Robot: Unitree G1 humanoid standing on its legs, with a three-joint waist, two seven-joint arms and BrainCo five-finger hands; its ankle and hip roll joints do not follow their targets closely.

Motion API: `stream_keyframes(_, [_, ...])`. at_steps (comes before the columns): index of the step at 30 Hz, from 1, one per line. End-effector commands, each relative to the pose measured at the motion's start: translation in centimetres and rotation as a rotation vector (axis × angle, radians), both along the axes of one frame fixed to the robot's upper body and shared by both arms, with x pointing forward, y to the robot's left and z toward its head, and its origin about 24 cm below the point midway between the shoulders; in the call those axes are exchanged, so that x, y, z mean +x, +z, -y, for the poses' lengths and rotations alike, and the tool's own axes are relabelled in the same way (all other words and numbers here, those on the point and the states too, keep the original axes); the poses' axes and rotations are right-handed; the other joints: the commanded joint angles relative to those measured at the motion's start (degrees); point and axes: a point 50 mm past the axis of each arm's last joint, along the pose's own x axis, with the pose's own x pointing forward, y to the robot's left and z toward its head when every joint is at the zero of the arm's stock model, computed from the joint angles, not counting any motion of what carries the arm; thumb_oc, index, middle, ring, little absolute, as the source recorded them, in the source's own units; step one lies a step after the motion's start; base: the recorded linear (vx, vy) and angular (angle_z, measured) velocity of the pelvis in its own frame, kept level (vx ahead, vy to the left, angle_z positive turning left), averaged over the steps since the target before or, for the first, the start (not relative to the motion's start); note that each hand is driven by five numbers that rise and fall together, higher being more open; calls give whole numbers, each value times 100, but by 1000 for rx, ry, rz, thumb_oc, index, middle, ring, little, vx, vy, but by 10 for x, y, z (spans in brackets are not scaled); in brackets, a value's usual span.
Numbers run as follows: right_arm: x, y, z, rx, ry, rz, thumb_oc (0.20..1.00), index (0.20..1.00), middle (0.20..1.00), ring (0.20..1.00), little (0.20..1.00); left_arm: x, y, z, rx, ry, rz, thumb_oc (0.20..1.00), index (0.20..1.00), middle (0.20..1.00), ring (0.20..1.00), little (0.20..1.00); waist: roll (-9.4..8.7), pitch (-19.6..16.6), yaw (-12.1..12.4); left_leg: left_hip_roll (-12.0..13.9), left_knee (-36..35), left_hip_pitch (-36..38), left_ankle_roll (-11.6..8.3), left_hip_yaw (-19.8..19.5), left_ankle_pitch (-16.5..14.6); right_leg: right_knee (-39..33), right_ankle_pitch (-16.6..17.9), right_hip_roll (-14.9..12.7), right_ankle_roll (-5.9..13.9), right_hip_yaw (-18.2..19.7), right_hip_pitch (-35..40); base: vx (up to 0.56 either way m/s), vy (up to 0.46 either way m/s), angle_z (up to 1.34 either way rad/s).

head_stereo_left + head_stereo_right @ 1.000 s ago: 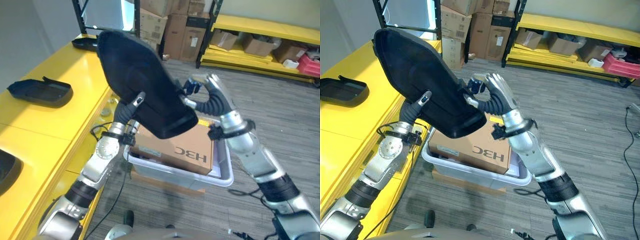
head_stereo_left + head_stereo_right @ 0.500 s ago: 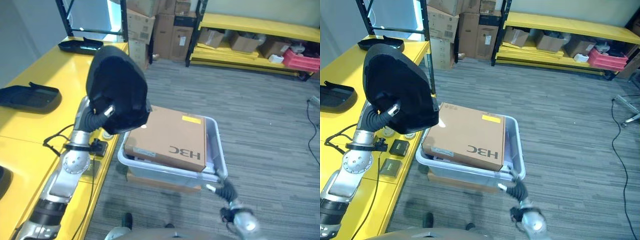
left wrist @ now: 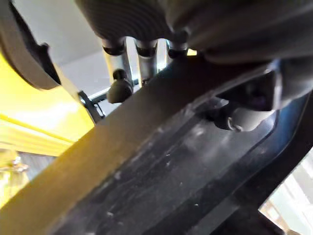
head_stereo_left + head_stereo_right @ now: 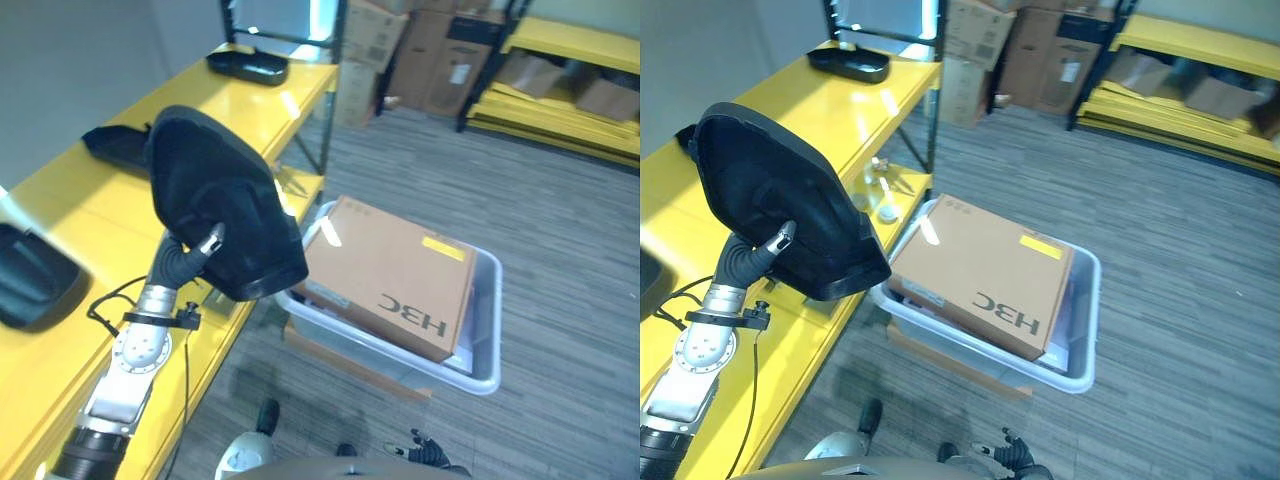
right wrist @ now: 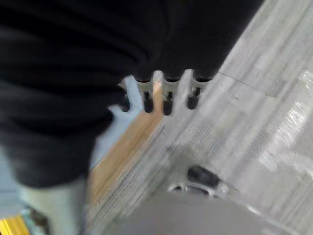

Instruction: Move parts from the plastic box to the shelf.

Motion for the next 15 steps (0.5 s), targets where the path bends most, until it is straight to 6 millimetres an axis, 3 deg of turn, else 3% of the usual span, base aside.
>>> stream_keyframes(1, [20,3,-2,-50,186,-18,1000,1000,1000,1000,1000,-12,58,-12,-56,-15,297,200,200,200,200,200,-72,233,395,78,503,-420,270,206,-329,424,-338,-578,112,-173,-559,-161,-37,162])
stream_keyframes(3, [29,6,5,-110,231,-19,1000,1000,1000,1000,1000,-15,64,-12,-62,-21,318,200,200,200,200,200,-145,185,391,75,960,-418,465,684,-691,449,-296,-714,143,-394,-656,-179,-56,127])
stream_keyframes(5, [30,10,23,-122,49,-1,1000,1000,1000,1000,1000,-18,73,-12,-66,-27,361,200,200,200,200,200,-251,115,274,124,1740,-334,618,1569,-1346,307,-230,-866,119,-692,-640,-152,-33,112])
stream_keyframes(6, [30,10,23,-122,49,-1,1000,1000,1000,1000,1000,-18,73,-12,-66,-27,361,200,200,200,200,200,-249,116,276,125,1745,-335,618,1570,-1350,307,-229,-865,119,-691,-639,-89,6,122])
stream_keyframes(8, [31,11,28,-89,-93,29,1000,1000,1000,1000,1000,-19,79,-12,-26,-30,386,200,200,200,200,200,-280,19,149,206,1894,-89,676,2096,-1819,215,-211,-957,110,-964,-511,-14,44,81])
stream_keyframes(9, [31,11,28,-89,-93,29,1000,1000,1000,1000,1000,-19,79,-12,-26,-30,386,200,200,200,200,200,-280,29,147,205,1889,-73,677,2095,-1822,209,-210,-957,112,-966,-493,46,118,72])
stream_keyframes(12, [27,9,24,-89,-36,10,1000,1000,1000,1000,1000,-19,80,-12,-22,-41,382,200,200,200,200,200,-133,-243,5,237,877,487,752,2363,-1848,296,-305,-867,197,-1116,-381,120,133,63])
stream_keyframes(14, [26,9,23,-98,-4,3,1000,1000,1000,1000,1000,-17,80,-7,-26,-61,380,200,200,200,200,200,-110,-263,1,157,667,582,801,2281,-1787,454,-338,-912,220,-1173,-429,6,149,37])
stream_keyframes(15, [30,9,22,-105,19,2,1000,1000,1000,1000,1000,-15,83,-4,-28,-79,390,200,200,200,200,200,-92,-254,-18,70,576,632,903,2198,-1797,923,-371,-1051,264,-1207,-648,-57,214,21])
